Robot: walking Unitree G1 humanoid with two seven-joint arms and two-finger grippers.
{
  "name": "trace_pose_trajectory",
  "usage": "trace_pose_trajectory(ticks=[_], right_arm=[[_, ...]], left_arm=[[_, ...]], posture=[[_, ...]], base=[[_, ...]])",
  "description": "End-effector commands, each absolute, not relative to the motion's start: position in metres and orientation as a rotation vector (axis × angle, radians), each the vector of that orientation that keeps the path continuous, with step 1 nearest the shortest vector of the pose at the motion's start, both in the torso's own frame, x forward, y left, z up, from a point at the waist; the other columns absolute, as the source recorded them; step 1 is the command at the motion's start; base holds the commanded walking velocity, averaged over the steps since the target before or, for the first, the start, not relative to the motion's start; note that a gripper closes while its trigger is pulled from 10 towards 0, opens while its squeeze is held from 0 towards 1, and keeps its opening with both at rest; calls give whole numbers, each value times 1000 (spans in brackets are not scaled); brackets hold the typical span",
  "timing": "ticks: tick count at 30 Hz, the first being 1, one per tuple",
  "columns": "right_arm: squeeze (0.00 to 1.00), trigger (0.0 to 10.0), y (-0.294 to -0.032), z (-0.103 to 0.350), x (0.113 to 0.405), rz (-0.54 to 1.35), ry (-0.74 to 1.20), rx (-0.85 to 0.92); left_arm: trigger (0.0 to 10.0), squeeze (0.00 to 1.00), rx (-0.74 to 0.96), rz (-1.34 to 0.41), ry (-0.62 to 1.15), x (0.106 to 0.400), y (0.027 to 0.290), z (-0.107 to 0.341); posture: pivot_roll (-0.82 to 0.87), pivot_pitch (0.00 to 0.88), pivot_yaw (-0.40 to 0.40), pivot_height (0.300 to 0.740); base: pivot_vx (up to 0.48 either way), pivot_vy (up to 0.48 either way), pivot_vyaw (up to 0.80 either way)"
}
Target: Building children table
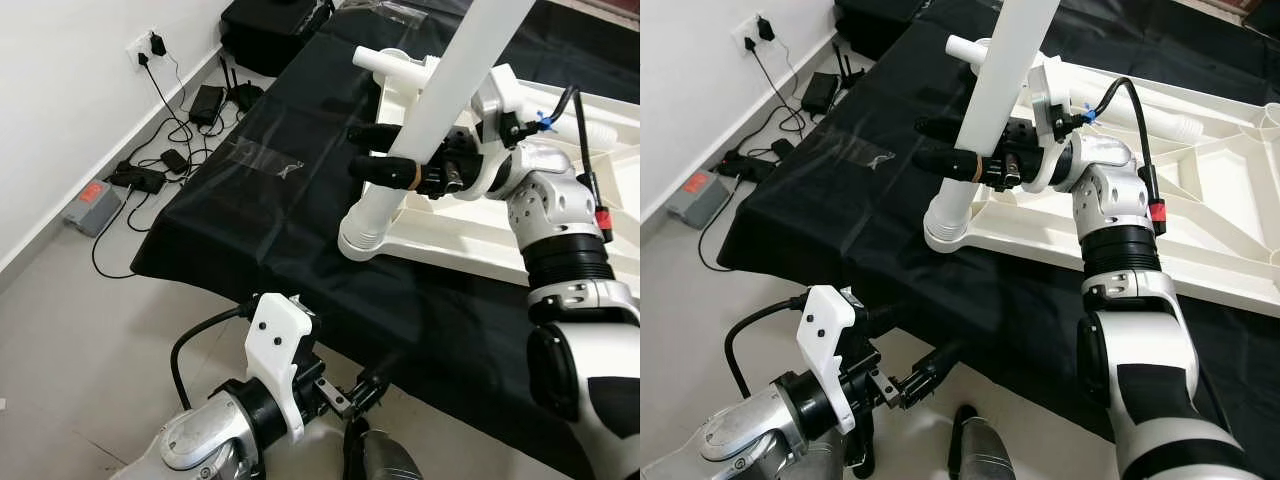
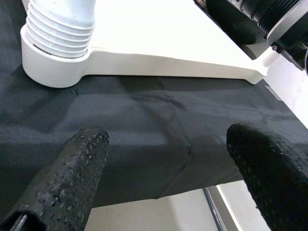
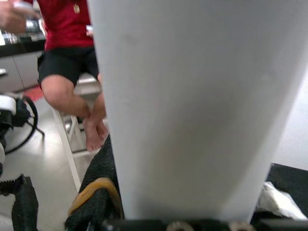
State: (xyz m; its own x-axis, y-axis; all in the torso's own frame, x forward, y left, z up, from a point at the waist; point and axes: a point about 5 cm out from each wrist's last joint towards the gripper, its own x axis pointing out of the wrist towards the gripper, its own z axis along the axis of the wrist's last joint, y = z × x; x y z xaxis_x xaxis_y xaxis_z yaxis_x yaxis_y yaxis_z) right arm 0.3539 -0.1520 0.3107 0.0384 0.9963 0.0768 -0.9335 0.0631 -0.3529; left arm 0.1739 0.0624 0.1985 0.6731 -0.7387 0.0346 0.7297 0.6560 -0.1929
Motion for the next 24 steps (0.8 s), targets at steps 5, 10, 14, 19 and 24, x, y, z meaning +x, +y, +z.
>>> trace_pose_trajectory(ticks=[5, 10, 14, 19, 24], right_arm=[[0, 10000, -152, 287, 357, 1452, -205, -275], [0, 10000, -139, 284, 351, 1477, -180, -251], [0, 10000, -142, 275, 355, 1456, -139, -211], [0, 10000, -145, 272, 364, 1368, -114, -172], [0, 10000, -147, 269, 367, 1297, -115, -183]], left_arm=[[10000, 0, -200, -837, 68, 171, 63, 196], [10000, 0, -213, -832, 59, 173, 61, 196], [10000, 0, -199, -830, 56, 174, 61, 196], [10000, 0, -194, -823, 54, 175, 62, 196], [10000, 0, -196, -819, 48, 176, 62, 196]], posture=[[192, 340, -82, 740], [184, 334, -84, 740], [189, 329, -88, 740], [188, 326, -89, 740], [186, 327, -92, 740]], base=[[0, 0, 0], [0, 0, 0], [0, 0, 0], [0, 0, 0], [0, 0, 0]])
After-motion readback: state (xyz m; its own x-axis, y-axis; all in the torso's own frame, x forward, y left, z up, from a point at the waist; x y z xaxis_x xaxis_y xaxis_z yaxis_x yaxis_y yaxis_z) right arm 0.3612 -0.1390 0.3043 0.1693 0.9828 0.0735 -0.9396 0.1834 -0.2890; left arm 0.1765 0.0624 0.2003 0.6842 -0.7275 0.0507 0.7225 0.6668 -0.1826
